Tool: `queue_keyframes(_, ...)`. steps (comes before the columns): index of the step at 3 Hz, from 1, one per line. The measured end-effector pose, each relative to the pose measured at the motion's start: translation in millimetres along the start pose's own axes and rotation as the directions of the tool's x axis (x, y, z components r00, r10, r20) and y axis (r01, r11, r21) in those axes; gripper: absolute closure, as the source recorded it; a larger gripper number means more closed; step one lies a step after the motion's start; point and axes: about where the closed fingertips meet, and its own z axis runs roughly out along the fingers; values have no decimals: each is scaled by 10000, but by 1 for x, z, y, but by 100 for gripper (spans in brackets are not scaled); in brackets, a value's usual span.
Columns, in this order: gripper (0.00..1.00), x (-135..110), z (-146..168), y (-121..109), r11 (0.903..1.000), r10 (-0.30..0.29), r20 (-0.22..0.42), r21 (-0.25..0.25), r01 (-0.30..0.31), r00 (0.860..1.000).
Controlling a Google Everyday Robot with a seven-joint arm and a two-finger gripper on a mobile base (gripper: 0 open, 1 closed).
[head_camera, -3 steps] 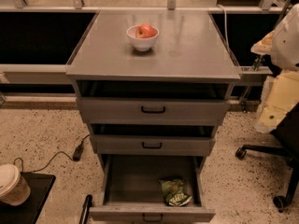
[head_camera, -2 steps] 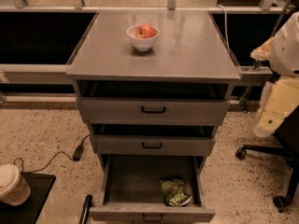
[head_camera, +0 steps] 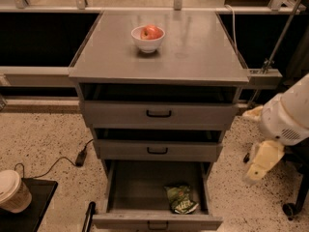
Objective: Pick green jalapeno chip bag from bottom drawer and place on counter
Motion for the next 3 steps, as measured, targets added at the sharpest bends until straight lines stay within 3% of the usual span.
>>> queue_keyframes(1, 0, 24, 87, 4, 9930, 241, 567, -1168, -174, 9981)
queue_keyframes(2, 0, 28, 150, -1, 9790, 262, 1231, -2038, -6, 9921)
queue_keyframes(3, 0, 4, 174, -9, 9664, -387, 1712, -2440, 804, 9845)
